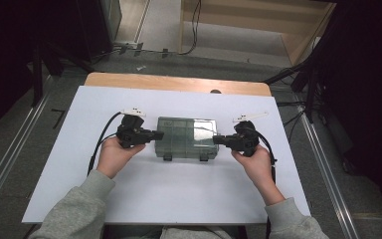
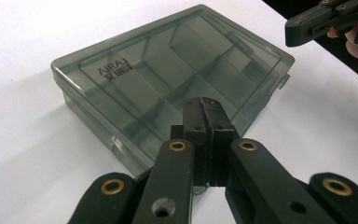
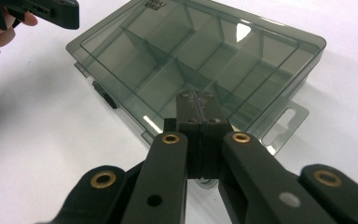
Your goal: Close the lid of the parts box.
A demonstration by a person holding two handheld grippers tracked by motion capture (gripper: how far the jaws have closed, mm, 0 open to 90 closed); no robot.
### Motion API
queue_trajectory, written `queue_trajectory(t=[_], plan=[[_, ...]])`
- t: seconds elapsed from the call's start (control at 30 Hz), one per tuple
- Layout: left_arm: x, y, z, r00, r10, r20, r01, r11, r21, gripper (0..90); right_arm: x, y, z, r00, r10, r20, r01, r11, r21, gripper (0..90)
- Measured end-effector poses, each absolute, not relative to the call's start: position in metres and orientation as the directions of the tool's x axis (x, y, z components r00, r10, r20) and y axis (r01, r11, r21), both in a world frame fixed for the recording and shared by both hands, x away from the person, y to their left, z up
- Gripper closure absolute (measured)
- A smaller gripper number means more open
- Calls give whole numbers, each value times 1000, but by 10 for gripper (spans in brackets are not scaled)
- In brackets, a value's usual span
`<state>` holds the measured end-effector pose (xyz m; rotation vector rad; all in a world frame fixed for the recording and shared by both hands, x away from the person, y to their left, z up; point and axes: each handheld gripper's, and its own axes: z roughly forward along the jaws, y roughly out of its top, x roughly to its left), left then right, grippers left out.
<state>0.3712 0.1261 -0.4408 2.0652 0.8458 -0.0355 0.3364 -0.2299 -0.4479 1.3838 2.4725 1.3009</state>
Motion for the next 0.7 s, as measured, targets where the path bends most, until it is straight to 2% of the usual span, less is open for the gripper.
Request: queue_trajectory(t=[0.7], plan=[[373, 129, -453, 755, 573, -319, 599, -404, 691, 897, 332, -228, -459, -590, 731, 343, 706, 260, 658, 876]])
